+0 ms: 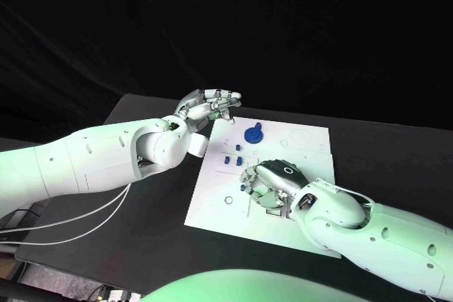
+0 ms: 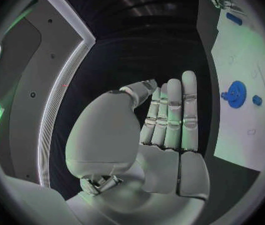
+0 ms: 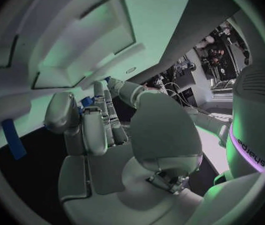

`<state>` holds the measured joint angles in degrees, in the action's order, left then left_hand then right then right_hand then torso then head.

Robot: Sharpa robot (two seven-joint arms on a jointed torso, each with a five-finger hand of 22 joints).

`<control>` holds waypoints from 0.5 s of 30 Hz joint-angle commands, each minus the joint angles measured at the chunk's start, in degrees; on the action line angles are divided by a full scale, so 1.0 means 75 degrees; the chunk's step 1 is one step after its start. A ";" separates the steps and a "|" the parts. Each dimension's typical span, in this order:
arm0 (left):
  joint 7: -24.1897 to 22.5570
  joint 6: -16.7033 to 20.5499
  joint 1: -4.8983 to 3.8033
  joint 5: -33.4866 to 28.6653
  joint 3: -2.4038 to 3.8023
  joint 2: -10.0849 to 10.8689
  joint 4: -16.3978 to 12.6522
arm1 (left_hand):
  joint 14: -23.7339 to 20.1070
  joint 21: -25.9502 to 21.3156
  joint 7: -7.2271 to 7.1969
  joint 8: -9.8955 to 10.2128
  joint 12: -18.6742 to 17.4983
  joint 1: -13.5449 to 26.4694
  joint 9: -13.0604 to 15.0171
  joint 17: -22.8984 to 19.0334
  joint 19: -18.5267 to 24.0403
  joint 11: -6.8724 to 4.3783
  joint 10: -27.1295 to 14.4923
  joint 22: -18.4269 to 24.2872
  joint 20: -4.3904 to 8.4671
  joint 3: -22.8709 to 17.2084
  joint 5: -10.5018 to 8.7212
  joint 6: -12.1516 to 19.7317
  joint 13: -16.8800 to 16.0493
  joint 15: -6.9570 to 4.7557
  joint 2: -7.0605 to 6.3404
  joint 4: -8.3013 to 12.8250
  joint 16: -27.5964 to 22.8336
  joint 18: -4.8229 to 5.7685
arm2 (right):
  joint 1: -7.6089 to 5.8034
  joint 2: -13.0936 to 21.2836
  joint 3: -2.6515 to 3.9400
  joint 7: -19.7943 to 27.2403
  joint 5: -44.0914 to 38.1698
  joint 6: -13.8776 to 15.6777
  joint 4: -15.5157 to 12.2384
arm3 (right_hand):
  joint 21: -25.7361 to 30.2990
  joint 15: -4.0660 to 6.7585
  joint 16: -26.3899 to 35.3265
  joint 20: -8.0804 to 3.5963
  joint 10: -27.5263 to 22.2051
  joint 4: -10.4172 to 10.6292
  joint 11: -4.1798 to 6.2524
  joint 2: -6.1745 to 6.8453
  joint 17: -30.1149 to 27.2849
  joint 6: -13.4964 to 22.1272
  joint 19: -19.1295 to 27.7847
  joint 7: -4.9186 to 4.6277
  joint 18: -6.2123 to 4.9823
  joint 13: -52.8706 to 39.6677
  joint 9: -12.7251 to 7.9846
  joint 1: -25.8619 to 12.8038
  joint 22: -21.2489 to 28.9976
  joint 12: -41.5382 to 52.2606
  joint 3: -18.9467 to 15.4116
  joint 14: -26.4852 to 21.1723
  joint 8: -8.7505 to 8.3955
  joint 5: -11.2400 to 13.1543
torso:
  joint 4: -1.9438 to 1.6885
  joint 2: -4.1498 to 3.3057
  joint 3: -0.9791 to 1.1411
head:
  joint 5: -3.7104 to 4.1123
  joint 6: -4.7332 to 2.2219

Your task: Assemble the parts on the task board

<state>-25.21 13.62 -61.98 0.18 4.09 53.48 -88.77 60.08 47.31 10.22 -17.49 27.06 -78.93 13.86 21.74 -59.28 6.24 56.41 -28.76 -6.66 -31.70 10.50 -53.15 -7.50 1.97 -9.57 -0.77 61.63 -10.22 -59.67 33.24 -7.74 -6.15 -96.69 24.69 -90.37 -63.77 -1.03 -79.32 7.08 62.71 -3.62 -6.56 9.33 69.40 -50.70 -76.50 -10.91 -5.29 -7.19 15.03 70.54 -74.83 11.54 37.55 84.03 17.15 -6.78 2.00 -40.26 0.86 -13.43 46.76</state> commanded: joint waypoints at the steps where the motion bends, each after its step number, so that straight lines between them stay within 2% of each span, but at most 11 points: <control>1: -0.0023 -0.0134 -0.0003 0.0041 0.0007 -0.0011 0.0007 | -0.0066 -0.0027 0.0001 0.0021 0.0029 0.0015 0.0008 0.0006 0.0014 0.0015 -0.0054 0.0011 -0.0033 -0.0019 0.0040 0.0055 -0.0008 -0.0005 0.0030 0.0044 0.0020 -0.0040 | 0.0005 0.0167 0.0008 -0.0269 -0.0054 0.0275 -0.0164 | 0.0054 -0.0081 0.0037 0.0017 -0.0049 0.0006 -0.0003 0.0102 -0.0006 0.0043 0.0029 -0.0003 -0.0072 -0.0004 -0.0013 -0.0002 0.0009 -0.0001 -0.0047 0.0178 -0.0058 -0.0033 | 0.0022 0.0012 0.0002 | 0.0008 -0.0033; 5: -0.0021 -0.0137 -0.0003 0.0042 0.0007 -0.0008 0.0016 | -0.0066 -0.0027 0.0001 0.0021 0.0029 0.0015 0.0008 0.0006 0.0014 0.0015 -0.0055 0.0011 -0.0032 -0.0019 0.0040 0.0056 -0.0008 -0.0005 0.0031 0.0045 0.0021 -0.0041 | -0.0059 0.0435 0.0045 -0.0326 -0.0052 0.0380 -0.0453 | 0.0113 -0.0110 0.0052 0.0046 -0.0154 0.0031 -0.0035 0.0161 -0.0039 0.0040 0.0051 -0.0024 -0.0084 0.0029 -0.0021 -0.0055 0.0036 -0.0042 -0.0086 0.0169 -0.0086 -0.0038 | 0.0024 0.0004 -0.0013 | 0.0043 -0.0070; 9: -0.0019 -0.0141 -0.0002 0.0042 0.0007 -0.0006 0.0024 | -0.0066 -0.0027 0.0001 0.0021 0.0029 0.0015 0.0008 0.0006 0.0014 0.0015 -0.0055 0.0011 -0.0032 -0.0019 0.0040 0.0056 -0.0008 -0.0005 0.0031 0.0045 0.0021 -0.0041 | -0.0150 0.0670 0.0093 -0.0357 -0.0049 0.0444 -0.0691 | 0.0114 -0.0113 0.0057 0.0051 -0.0170 0.0035 -0.0035 0.0157 -0.0049 0.0021 0.0050 -0.0021 -0.0084 0.0036 -0.0018 -0.0054 0.0036 -0.0047 -0.0086 0.0166 -0.0081 -0.0043 | 0.0012 0.0005 -0.0004 | 0.0086 -0.0106; 12: -0.0017 -0.0150 -0.0002 0.0042 0.0007 -0.0003 0.0030 | -0.0066 -0.0027 0.0001 0.0021 0.0029 0.0015 0.0008 0.0006 0.0014 0.0015 -0.0055 0.0011 -0.0032 -0.0019 0.0040 0.0056 -0.0008 -0.0005 0.0031 0.0045 0.0021 -0.0041 | -0.0284 0.0919 0.0154 -0.0382 0.0010 0.0460 -0.0900 | 0.0127 -0.0113 0.0078 0.0056 -0.0171 0.0037 -0.0030 0.0145 -0.0091 -0.0019 0.0054 -0.0012 -0.0088 0.0041 -0.0011 -0.0042 0.0042 -0.0043 -0.0080 0.0157 -0.0067 -0.0051 | 0.0012 0.0010 -0.0005 | 0.0142 -0.0145; 13: -0.0014 -0.0156 -0.0002 0.0042 0.0006 -0.0001 0.0032 | -0.0066 -0.0027 0.0001 0.0021 0.0029 0.0015 0.0008 0.0006 0.0014 0.0015 -0.0055 0.0011 -0.0032 -0.0019 0.0040 0.0056 -0.0008 -0.0005 0.0031 0.0045 0.0021 -0.0041 | -0.0366 0.1036 0.0186 -0.0381 0.0102 0.0401 -0.0970 | 0.0132 -0.0113 0.0087 0.0057 -0.0173 0.0037 -0.0030 0.0148 -0.0109 -0.0026 0.0056 -0.0010 -0.0089 0.0042 -0.0010 -0.0043 0.0044 -0.0043 -0.0082 0.0153 -0.0065 -0.0051 | 0.0009 0.0006 -0.0009 | 0.0193 -0.0188; 14: -0.0013 -0.0162 -0.0002 0.0042 0.0006 -0.0001 0.0034 | -0.0066 -0.0027 0.0001 0.0021 0.0029 0.0015 0.0008 0.0006 0.0014 0.0015 -0.0055 0.0011 -0.0032 -0.0019 0.0040 0.0056 -0.0008 -0.0005 0.0031 0.0045 0.0021 -0.0041 | -0.0433 0.1113 0.0207 -0.0391 0.0168 0.0296 -0.1000 | 0.0158 -0.0115 0.0097 0.0061 -0.0196 0.0044 -0.0036 0.0168 -0.0127 -0.0037 0.0068 -0.0012 -0.0094 0.0051 -0.0009 -0.0057 0.0057 -0.0054 -0.0096 0.0148 -0.0065 -0.0045 | 0.0008 0.0003 -0.0013 | 0.0234 -0.0223; 15: -0.0011 -0.0168 -0.0002 0.0043 0.0006 -0.0002 0.0038 | -0.0066 -0.0027 0.0001 0.0021 0.0029 0.0015 0.0008 0.0006 0.0014 0.0015 -0.0055 0.0011 -0.0032 -0.0019 0.0040 0.0056 -0.0008 -0.0005 0.0031 0.0045 0.0021 -0.0041 | -0.0504 0.1180 0.0226 -0.0421 0.0222 0.0134 -0.1011 | 0.0401 -0.0148 0.0189 0.0089 -0.0397 0.0115 -0.0075 0.0266 -0.0279 0.0022 0.0190 -0.0030 -0.0139 0.0122 -0.0031 -0.0175 0.0189 -0.0153 -0.0203 0.0093 -0.0129 -0.0078 | 0.0008 0.0005 -0.0015 | 0.0271 -0.0245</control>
<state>-25.10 13.52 -61.98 0.22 4.08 53.53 -88.45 60.08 47.31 10.22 -17.49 27.06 -78.93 13.85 21.74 -59.28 6.24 56.42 -28.77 -6.66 -31.70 10.50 -53.15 -7.50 1.97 -9.57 -0.77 61.63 -10.22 -62.97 41.67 -6.16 -8.27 -96.20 27.00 -97.62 -61.64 -1.77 -78.37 7.64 60.57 -2.99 -6.98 10.75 67.86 -50.60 -75.67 -11.01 -5.29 -6.52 14.87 69.52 -73.87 10.81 36.54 83.95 16.50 -7.02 2.09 -40.20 0.80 -12.01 45.39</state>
